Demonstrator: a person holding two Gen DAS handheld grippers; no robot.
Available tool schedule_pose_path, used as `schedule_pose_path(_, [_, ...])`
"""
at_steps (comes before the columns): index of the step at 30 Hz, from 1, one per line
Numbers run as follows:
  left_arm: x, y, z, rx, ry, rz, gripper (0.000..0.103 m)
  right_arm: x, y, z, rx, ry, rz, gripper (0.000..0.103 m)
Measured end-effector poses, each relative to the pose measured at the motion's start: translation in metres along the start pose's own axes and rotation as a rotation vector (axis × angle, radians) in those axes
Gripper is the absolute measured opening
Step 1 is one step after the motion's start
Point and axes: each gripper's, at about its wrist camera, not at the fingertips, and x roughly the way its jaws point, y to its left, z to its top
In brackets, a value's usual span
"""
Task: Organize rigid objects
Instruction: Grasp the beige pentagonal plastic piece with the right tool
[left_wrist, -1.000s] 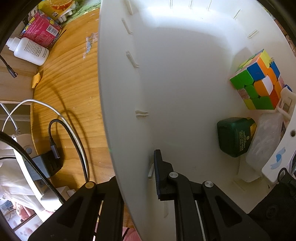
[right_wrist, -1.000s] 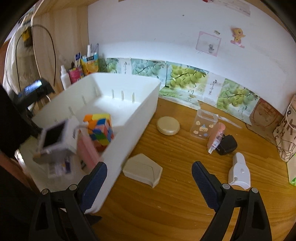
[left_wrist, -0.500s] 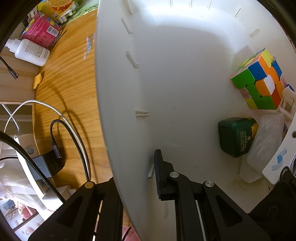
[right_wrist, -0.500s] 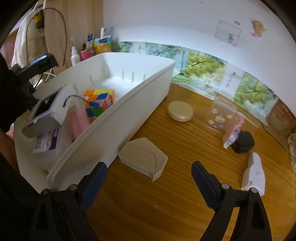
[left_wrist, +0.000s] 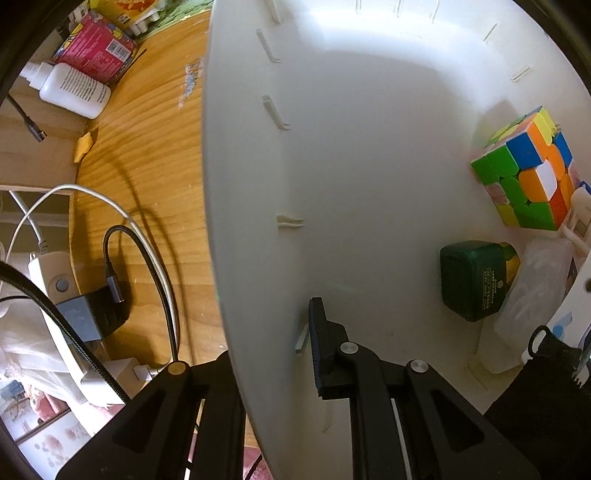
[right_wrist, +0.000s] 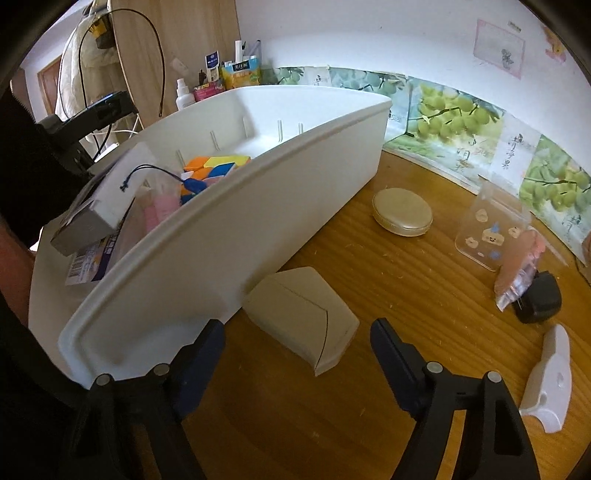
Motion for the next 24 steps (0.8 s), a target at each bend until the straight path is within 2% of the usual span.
schedule_pose_path(3, [0.001,0.001,-0.003,-0.02,0.01,-0.001,0.014,0.006,-0.003,0.003,-0.007,0.004,0.014,0.078])
schedule_pose_path(10, [0.004,0.009,-0.008,-0.052,0.018,-0.006,0.014,0.012,-0.004,0.01,-0.022,0.012,0.036,0.063])
schedule_pose_path(24, [0.007,0.017,-0.011,-0.054,0.01,-0.018,0.014,0.006,-0.001,0.006,0.001,0.006,0.013,0.062])
